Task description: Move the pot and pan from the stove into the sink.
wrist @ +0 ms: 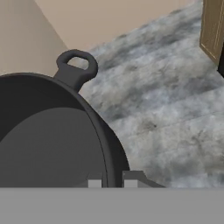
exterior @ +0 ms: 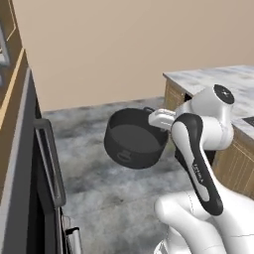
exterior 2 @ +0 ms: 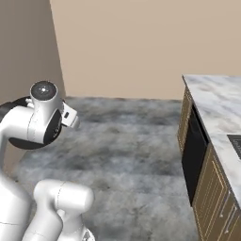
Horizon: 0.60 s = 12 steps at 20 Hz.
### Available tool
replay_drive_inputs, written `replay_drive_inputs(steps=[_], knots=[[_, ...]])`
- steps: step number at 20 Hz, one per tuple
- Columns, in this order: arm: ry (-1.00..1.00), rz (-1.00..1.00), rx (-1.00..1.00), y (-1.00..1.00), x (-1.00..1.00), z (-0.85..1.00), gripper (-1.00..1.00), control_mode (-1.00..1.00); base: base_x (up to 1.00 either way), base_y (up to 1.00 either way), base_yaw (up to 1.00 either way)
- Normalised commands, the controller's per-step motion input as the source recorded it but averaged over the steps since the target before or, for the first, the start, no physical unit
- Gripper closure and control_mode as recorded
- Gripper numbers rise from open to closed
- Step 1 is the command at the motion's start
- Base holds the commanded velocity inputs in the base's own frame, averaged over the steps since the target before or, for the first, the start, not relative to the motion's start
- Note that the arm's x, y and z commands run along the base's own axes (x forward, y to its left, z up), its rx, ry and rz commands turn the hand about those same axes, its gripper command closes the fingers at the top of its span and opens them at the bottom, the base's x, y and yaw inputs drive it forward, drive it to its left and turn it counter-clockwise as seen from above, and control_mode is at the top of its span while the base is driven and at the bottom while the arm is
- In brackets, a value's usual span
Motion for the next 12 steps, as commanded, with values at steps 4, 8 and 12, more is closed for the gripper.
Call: replay_drive_inputs(steps=[4, 8, 12], knots=[[0.00, 0.00, 0.00, 0.00, 0.00, 0.00, 1.00, 1.00, 0.11, -0.14, -0.41], [0.00, 0.00, 0.00, 0.00, 0.00, 0.00, 1.00, 1.00, 0.11, -0.14, -0.41], [0.00, 0.00, 0.00, 0.00, 0.00, 0.00, 1.00, 1.00, 0.14, -0.16, -0.41]])
